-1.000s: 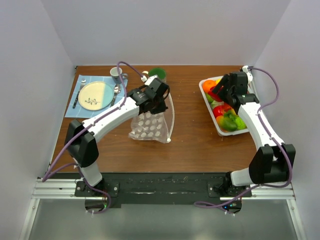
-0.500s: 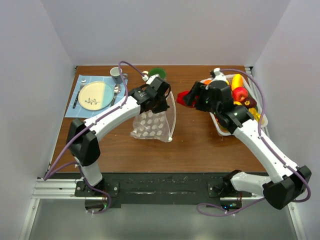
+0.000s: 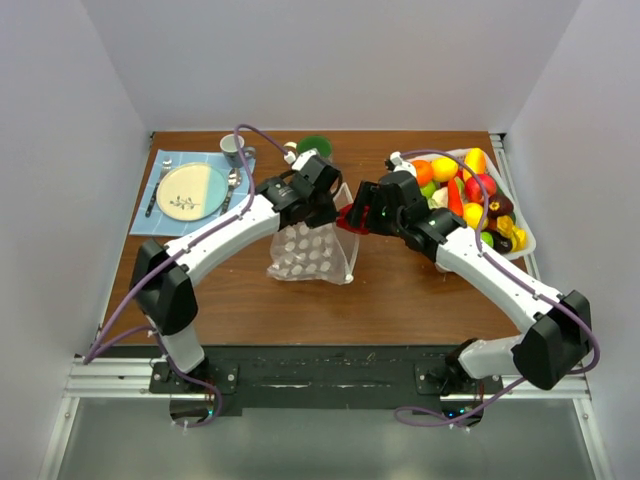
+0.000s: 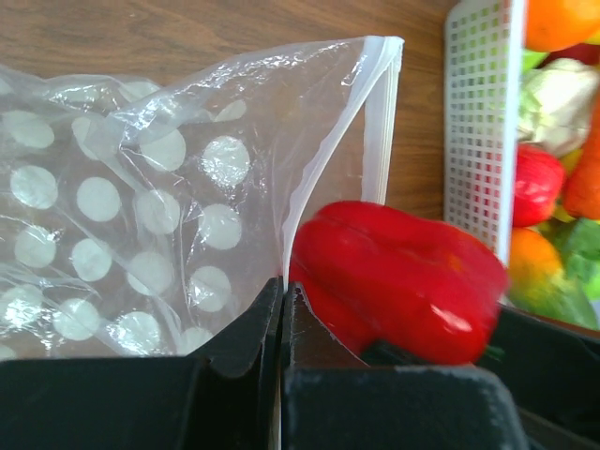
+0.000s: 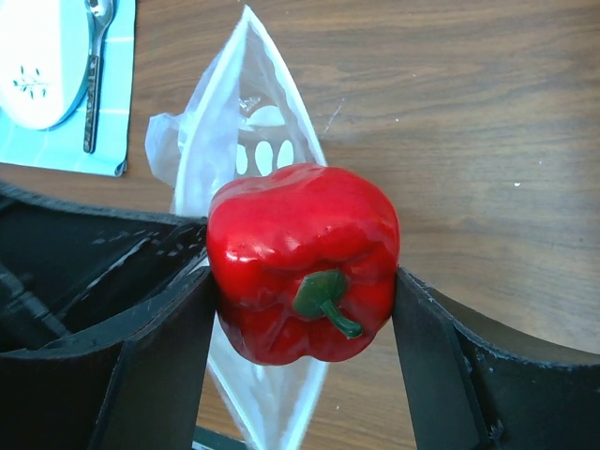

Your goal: Place the food in the zip-top bag and seal the zipper

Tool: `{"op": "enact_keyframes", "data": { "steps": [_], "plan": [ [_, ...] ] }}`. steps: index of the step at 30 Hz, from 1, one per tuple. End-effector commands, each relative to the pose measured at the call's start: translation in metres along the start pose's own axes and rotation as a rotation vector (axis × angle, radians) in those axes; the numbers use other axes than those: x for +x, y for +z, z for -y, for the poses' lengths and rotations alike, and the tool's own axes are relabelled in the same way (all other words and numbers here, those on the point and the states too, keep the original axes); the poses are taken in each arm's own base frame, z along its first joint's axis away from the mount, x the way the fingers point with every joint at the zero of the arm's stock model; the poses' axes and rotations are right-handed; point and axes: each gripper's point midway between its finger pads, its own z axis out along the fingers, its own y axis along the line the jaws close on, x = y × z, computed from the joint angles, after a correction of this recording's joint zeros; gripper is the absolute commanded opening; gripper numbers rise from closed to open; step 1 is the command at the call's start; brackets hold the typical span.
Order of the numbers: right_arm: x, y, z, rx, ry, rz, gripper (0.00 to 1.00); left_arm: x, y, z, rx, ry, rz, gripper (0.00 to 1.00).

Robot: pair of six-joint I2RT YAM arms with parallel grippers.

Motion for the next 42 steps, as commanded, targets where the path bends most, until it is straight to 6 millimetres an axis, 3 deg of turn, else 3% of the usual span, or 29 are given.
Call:
{"op": "enact_keyframes", "data": {
  "steps": [1, 5, 8, 15, 20, 22, 24, 26, 29, 30, 33, 39, 41, 42],
  "plan": [
    [-0.015, -0.010, -0.025, -0.092, 0.024, 0.046, 0.52, -0.017, -0.037, 0.043, 0.186, -0.055, 0.070, 0.00],
    [-0.015, -0.009, -0.026, -0.084, 0.017, 0.039, 0.58, -0.023, -0.051, 0.058, 0.254, -0.062, 0.098, 0.00],
    [-0.024, -0.014, -0.027, -0.076, 0.009, 0.059, 0.69, -0.029, -0.063, 0.067, 0.309, -0.072, 0.122, 0.00],
    [-0.055, -0.037, -0.038, -0.076, -0.061, 0.109, 0.92, -0.030, -0.068, 0.057, 0.295, -0.080, 0.151, 0.00],
    [-0.059, -0.040, -0.037, -0.053, -0.094, 0.098, 0.97, -0.031, -0.068, 0.054, 0.293, -0.084, 0.157, 0.00],
    [-0.067, -0.048, -0.026, 0.004, -0.108, 0.120, 0.98, -0.033, -0.068, 0.052, 0.287, -0.084, 0.164, 0.00],
    [-0.086, -0.070, -0.016, 0.053, -0.130, 0.196, 0.99, -0.038, -0.068, 0.047, 0.261, -0.087, 0.173, 0.00],
    [-0.104, -0.090, 0.007, 0.152, -0.142, 0.262, 0.98, -0.040, -0.062, 0.039, 0.223, -0.077, 0.164, 0.00],
    [-0.133, -0.109, 0.058, 0.335, -0.141, 0.314, 0.99, -0.039, -0.061, 0.034, 0.193, -0.047, 0.146, 0.00],
    [-0.143, -0.114, 0.092, 0.434, -0.125, 0.313, 0.99, -0.041, -0.062, 0.035, 0.192, -0.040, 0.150, 0.00],
    [-0.158, -0.127, 0.150, 0.628, -0.088, 0.330, 0.99, -0.033, -0.056, 0.029, 0.170, -0.009, 0.121, 0.00],
    [-0.164, -0.126, 0.228, 0.789, 0.030, 0.304, 0.99, -0.005, -0.037, 0.023, 0.196, 0.038, 0.030, 0.00],
    [-0.165, -0.116, 0.236, 0.785, 0.054, 0.294, 0.99, -0.001, -0.033, 0.021, 0.191, 0.052, 0.014, 0.00],
    [-0.169, -0.117, 0.253, 0.801, 0.097, 0.297, 0.99, 0.001, -0.031, 0.020, 0.188, 0.059, 0.009, 0.00]
  ]
}}
